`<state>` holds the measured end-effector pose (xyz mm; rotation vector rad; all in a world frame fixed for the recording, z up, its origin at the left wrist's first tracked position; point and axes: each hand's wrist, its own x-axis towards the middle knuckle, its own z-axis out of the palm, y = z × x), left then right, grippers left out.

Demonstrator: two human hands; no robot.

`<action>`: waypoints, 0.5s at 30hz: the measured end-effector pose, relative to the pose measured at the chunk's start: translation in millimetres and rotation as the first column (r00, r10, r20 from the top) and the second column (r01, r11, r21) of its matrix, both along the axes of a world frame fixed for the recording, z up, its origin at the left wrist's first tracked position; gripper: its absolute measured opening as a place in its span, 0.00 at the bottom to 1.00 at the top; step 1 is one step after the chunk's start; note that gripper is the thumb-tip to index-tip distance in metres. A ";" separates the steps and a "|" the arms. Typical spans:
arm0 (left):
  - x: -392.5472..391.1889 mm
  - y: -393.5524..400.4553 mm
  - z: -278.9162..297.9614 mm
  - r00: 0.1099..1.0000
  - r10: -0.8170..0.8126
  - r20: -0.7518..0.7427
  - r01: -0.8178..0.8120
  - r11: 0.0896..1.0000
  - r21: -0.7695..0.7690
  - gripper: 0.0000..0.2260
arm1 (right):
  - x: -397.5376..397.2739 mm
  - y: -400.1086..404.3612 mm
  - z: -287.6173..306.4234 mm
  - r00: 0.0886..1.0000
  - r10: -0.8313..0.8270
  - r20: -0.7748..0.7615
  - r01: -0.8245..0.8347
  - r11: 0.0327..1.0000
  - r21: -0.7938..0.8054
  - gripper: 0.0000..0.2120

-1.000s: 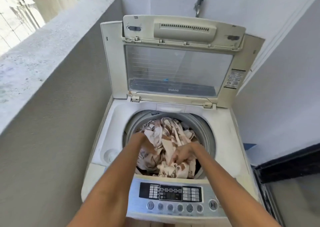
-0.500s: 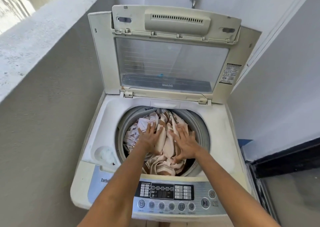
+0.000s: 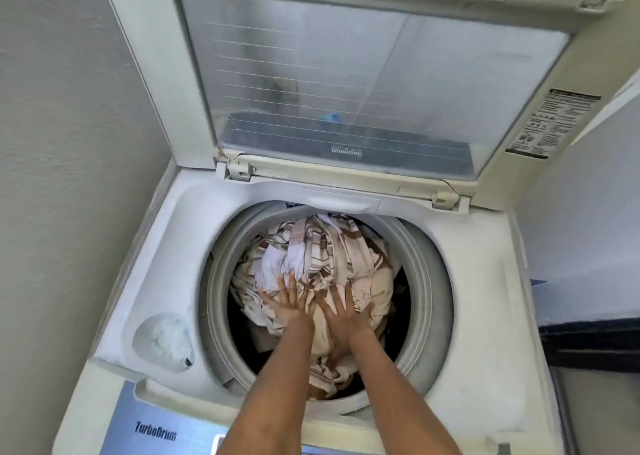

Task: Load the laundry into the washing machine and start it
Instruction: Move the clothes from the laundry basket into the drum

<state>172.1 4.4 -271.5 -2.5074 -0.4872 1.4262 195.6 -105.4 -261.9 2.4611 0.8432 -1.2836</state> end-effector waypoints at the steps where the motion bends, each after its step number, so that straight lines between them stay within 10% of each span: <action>1: -4.0 2.4 -5.8 1.000 -0.003 0.028 0.003 1.000 0.003 0.40 | -0.4 1.1 0.6 1.000 0.003 0.008 -0.003 1.000 0.009 0.61; 7: -5.5 10.3 12.1 1.000 0.008 0.018 -0.006 0.997 -0.076 0.40 | 37.3 22.7 50.2 0.977 -0.011 -0.213 0.019 0.999 0.033 0.41; 10: -2.2 11.2 51.4 1.000 -0.005 0.002 0.005 0.974 -0.227 0.39 | 66.0 39.6 91.3 0.988 -0.131 0.086 0.089 0.920 0.383 0.15; 15: 30.0 59.7 79.7 0.998 0.026 -0.057 -0.048 0.892 -0.448 0.40 | 78.3 50.0 88.9 0.873 -0.209 0.440 -0.075 0.835 0.545 0.32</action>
